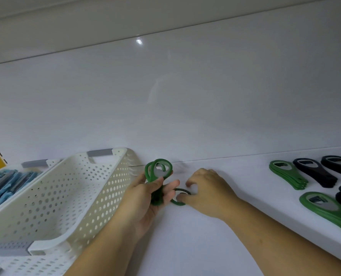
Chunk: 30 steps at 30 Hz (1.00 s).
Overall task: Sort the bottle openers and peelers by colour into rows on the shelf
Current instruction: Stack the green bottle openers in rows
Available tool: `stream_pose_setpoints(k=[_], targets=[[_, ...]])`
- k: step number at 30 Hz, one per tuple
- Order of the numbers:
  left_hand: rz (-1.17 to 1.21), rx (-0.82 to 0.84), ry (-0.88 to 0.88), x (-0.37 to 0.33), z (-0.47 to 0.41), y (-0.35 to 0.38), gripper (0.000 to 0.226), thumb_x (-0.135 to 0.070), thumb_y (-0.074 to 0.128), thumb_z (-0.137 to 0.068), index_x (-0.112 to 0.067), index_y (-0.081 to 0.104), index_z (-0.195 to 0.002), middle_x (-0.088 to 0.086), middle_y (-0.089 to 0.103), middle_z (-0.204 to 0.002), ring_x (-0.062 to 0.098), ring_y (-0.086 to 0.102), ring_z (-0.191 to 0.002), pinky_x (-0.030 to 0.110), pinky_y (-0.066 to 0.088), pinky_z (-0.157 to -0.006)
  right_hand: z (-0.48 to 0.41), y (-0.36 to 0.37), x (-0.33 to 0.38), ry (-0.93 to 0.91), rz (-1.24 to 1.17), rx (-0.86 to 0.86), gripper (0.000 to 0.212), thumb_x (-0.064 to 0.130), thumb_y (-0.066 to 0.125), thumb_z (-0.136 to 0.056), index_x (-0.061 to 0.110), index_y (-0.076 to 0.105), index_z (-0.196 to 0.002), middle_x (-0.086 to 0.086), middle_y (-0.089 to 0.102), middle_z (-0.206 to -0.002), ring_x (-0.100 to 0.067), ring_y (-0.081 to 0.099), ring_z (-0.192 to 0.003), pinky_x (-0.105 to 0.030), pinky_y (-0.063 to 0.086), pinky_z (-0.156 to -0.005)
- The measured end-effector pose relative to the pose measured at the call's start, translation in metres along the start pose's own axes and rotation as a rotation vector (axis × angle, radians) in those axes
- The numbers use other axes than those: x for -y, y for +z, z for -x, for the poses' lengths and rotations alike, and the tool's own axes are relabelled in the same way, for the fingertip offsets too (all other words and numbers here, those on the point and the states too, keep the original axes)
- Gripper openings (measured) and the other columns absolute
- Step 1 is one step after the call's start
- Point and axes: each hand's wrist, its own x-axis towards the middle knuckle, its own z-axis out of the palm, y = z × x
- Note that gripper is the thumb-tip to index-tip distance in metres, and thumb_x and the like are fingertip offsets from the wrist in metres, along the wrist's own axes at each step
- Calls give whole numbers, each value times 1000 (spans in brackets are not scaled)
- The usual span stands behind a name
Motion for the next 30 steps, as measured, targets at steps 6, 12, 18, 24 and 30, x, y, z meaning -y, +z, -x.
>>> stream_pose_setpoints(k=[6,12,18,24,30], targets=[[97,-21,-9,-1,-3,-1,35,14,36,-90,-3,55,-115,21,71,-98,24,72,-75,25,57,-54,0,-3,4,24,-42,-39,18,37,60,-88,21,57,-97,4,57,-103,-17,51,-99,-30,45,-82],[-200,-199,243,1,-5,1,38,15,41,-87,-16,60,-99,6,68,-96,22,64,-85,33,48,-77,-4,-8,-8,89,-508,-230,10,18,54,-94,25,53,-86,9,60,-79,-15,55,-72,-26,42,-60],[-272,-39,72,-3,4,2,33,13,35,-88,-3,62,-98,18,70,-97,32,67,-83,42,56,-76,4,-26,-9,12,-976,-3,15,9,61,-91,21,69,-85,10,61,-78,1,44,-46,-13,32,-48],[-290,202,-104,2,14,7,32,-4,27,-90,3,57,-99,16,71,-77,26,59,-45,23,42,-38,7,-25,2,-21,-947,28,11,13,64,-90,23,68,-89,13,71,-86,-1,54,-60,-12,37,-48],[-282,303,-241,-4,23,12,28,-7,43,-86,-3,58,-109,24,69,-102,19,59,-52,22,43,-43,16,-27,15,-69,-1001,74,9,10,69,-85,17,73,-88,-3,67,-75,-7,58,-60,-16,47,-52]])
